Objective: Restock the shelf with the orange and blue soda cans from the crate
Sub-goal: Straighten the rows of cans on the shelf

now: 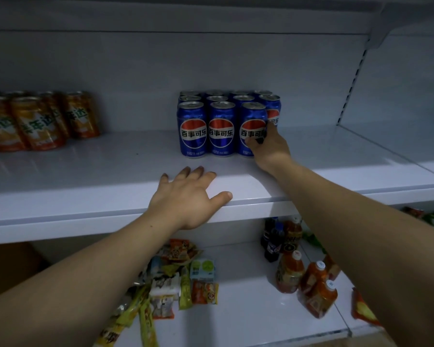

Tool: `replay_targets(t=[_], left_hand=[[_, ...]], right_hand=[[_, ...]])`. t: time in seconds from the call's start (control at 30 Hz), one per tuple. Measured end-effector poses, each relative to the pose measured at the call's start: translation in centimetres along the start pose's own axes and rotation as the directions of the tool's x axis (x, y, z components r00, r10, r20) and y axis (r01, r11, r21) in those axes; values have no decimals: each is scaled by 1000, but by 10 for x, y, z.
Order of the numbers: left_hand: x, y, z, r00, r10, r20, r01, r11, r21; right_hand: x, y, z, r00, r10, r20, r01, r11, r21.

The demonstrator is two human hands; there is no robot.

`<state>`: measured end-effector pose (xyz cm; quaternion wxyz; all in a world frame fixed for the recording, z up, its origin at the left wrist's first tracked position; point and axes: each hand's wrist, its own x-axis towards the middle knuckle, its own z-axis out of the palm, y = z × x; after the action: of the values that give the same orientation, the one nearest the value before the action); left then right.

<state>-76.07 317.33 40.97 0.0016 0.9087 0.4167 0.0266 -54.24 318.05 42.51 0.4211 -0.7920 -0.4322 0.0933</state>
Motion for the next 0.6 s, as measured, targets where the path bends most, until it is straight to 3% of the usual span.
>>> replay_targets(t=[0.33,0.47,0.6], left_hand=[[-1,0,1,1000,-5,1,5,1000,-29],[0,-1,-3,1000,9,-2,-9,999,-40],[-4,-4,-11,998,39,44,-36,997,-73]], right_hand=[[-1,-17,-3,992,91,88,-89,996,-25],[-22,-17,-20,992,58,114,-56,998,-24],[-67,-14,-64,988,94,122,-62,967,-248]])
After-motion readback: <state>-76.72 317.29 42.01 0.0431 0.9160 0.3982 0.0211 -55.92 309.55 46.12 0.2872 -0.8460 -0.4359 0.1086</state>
